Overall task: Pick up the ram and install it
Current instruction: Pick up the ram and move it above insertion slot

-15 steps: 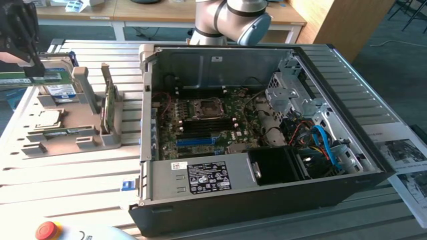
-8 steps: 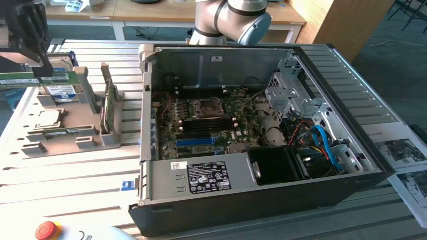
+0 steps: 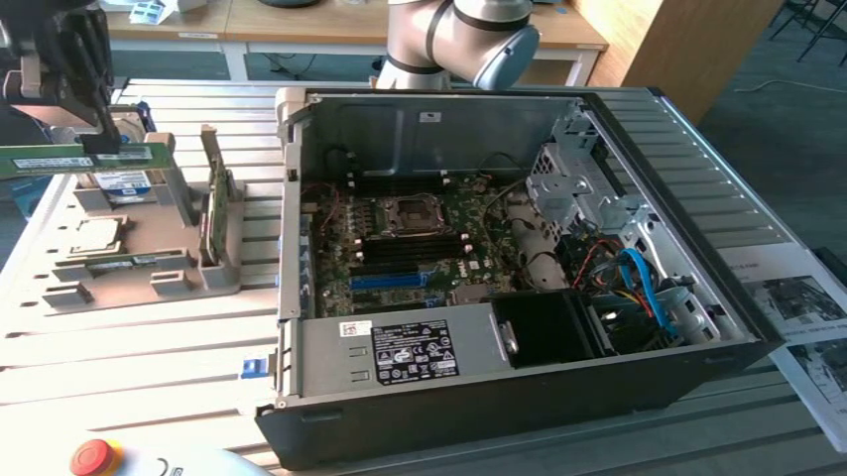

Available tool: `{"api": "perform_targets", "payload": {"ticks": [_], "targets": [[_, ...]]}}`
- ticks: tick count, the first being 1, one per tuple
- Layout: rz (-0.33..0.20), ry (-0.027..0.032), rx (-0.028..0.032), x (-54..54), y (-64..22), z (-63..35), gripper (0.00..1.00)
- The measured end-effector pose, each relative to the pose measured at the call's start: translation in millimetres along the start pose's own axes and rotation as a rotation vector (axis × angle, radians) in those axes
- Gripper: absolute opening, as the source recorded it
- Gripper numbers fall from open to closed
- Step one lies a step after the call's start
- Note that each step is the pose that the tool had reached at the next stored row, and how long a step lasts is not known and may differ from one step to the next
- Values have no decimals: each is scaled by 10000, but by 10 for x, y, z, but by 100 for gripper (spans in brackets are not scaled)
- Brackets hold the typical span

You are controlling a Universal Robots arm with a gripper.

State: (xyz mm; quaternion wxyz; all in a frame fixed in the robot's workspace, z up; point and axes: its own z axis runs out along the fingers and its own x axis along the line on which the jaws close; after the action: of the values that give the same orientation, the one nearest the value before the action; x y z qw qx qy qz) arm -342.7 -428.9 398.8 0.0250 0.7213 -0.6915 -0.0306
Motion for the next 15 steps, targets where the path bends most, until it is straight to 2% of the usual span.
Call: {"api": "perform_targets", "payload": {"ticks": [10, 13, 15], "targets": [[-2, 7, -2, 1, -8, -25, 12], [0, 4, -15, 12, -84, -30, 12], [0, 3, -48, 29, -164, -36, 12]]}}
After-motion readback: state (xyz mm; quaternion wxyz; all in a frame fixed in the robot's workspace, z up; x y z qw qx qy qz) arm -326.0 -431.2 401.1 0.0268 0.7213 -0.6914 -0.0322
